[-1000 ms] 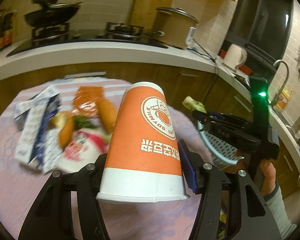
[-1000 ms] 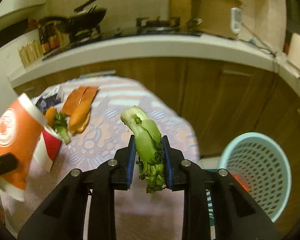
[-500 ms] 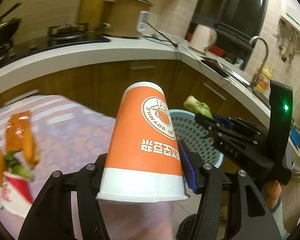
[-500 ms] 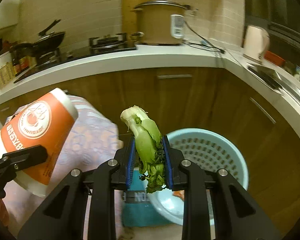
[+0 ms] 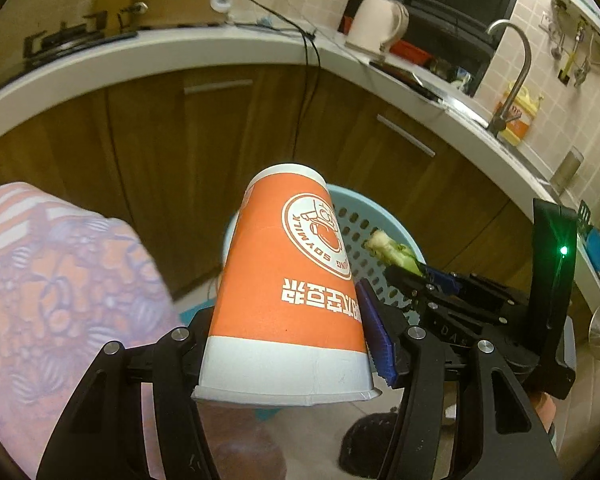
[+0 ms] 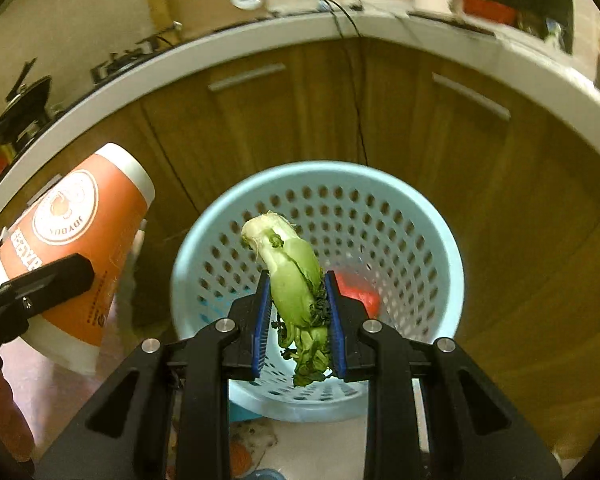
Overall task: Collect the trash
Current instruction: 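Carry the cup and bok choy over the basket and release both, then grasp the white milk carton with the left tool while the right tool grasps the bread roll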
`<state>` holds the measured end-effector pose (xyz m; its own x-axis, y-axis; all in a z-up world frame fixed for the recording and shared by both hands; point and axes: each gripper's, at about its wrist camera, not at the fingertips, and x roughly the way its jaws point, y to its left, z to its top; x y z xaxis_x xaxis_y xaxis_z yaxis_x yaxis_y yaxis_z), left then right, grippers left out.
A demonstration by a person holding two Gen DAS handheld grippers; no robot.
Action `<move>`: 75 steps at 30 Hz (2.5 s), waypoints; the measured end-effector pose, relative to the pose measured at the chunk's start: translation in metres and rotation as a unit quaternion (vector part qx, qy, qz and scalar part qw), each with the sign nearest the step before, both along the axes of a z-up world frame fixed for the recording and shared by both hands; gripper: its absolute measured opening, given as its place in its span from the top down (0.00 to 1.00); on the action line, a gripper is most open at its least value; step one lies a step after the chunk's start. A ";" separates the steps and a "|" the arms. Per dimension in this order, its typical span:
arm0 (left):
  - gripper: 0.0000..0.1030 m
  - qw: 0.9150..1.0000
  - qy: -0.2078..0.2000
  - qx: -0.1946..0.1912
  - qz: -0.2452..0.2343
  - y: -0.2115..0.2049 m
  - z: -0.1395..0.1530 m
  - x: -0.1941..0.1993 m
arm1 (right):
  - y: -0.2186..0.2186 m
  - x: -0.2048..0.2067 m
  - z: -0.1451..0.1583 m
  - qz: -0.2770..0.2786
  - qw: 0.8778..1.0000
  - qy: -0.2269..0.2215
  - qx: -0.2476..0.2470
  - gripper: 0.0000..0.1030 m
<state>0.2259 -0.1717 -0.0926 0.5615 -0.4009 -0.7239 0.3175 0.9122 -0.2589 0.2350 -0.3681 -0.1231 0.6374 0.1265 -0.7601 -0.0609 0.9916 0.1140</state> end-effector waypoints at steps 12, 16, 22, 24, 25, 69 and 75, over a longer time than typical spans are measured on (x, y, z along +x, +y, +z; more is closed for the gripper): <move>0.26 0.999 0.023 0.022 -0.005 -0.027 -0.029 0.023 | -0.020 0.015 -0.033 -0.021 0.998 0.046 0.025 0.77; 0.24 0.999 0.033 0.015 0.001 -0.022 -0.031 0.025 | -0.027 0.014 -0.034 -0.029 0.998 0.048 0.027 0.62; 0.24 1.000 0.026 0.001 0.011 -0.009 -0.025 0.018 | -0.027 0.011 -0.024 -0.031 0.998 0.036 0.029 0.60; 0.24 1.000 0.020 -0.003 0.011 -0.004 -0.020 0.013 | -0.020 0.007 -0.016 -0.023 0.999 0.024 0.022 0.60; 0.24 1.000 0.015 -0.004 0.012 -0.001 -0.017 0.009 | -0.013 0.004 -0.011 -0.017 1.000 0.016 0.015 0.60; 0.17 0.935 -0.047 -0.031 0.350 0.422 0.034 -0.187 | 0.370 -0.085 0.006 0.279 0.960 -0.016 -0.001 0.60; 0.17 0.950 -0.013 -0.022 0.311 0.421 0.017 -0.151 | 0.367 -0.074 0.002 0.274 0.962 -0.003 0.011 0.60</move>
